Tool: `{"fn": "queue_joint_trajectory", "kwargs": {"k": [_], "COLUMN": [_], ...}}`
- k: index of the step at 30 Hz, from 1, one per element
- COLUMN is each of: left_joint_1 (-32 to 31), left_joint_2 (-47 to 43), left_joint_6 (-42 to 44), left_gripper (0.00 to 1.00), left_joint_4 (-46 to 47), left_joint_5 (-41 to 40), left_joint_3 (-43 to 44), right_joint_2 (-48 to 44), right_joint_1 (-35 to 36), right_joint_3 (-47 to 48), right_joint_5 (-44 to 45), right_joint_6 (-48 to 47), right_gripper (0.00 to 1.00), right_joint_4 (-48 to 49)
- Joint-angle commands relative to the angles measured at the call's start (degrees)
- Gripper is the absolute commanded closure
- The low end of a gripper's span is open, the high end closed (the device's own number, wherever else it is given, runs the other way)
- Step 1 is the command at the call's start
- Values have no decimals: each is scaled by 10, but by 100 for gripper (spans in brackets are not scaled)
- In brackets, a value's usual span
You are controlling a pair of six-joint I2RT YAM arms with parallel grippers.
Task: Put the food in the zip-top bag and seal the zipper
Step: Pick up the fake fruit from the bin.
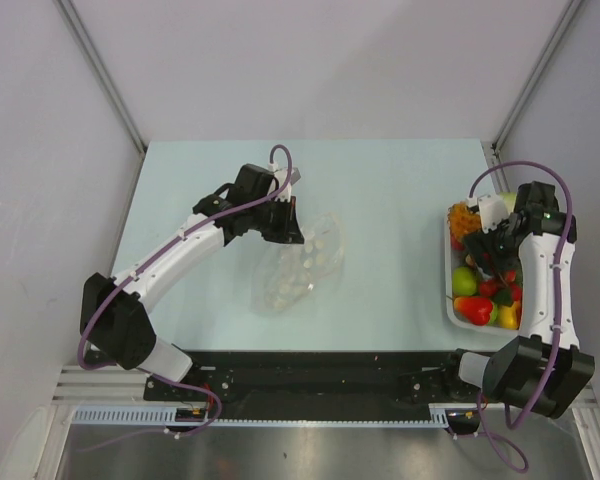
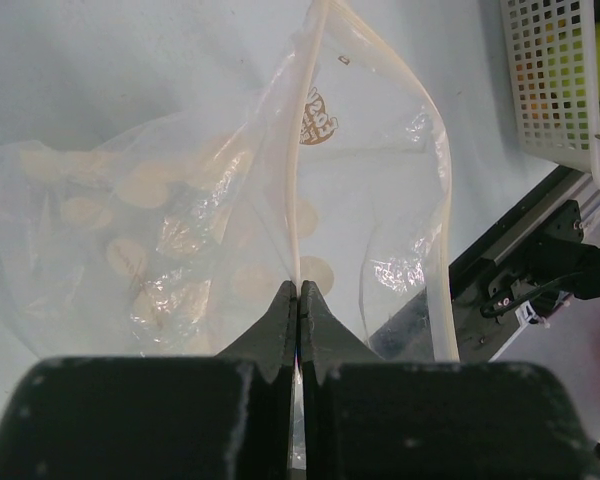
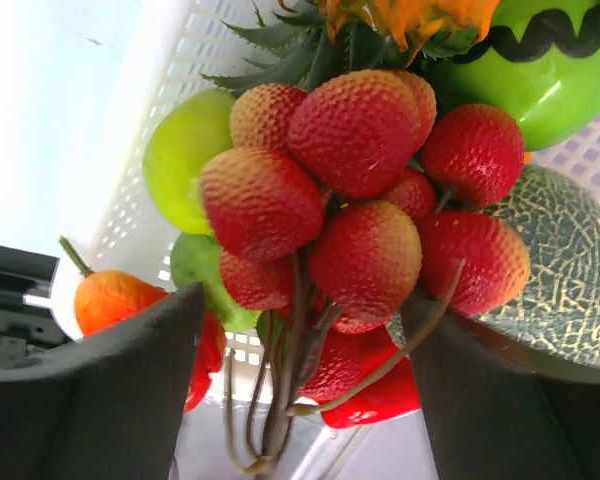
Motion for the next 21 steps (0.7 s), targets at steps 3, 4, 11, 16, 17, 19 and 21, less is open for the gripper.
{"fn": "queue_joint_trajectory", "kwargs": {"k": [3,4,11,16,17,19,21], "left_joint_1": [-3,-2,-2,-2,-3,-2,-2], "left_joint_2": [-9,-7,-12,-13,-13,-14,-14], "left_joint_6": [13,14,24,29,31,34,34], "left_gripper": [100,100,100,100,100,100,100], "left_joint_4": [11,9,4,-2,-3,-4,-5], "left_joint_5": [10,10,8,8,8,7,7], "left_joint_3": [28,29,33,33,34,34,35], "right_joint_2": [-19,-23,-59,-76,-78,-86,-90], "right_joint_1": [5,6,5,2,1,-1,-1], "right_joint_3": [10,11,18,65,71,85,113], "right_joint_5": [11,8,5,-15,-20,-33,-44], "right_joint_6": [4,5,7,14,14,16,22], "right_gripper": [46,50,97,100,100,100,100], "right_joint_4": [0,-5,-50,-100,-112,-122,-132]}}
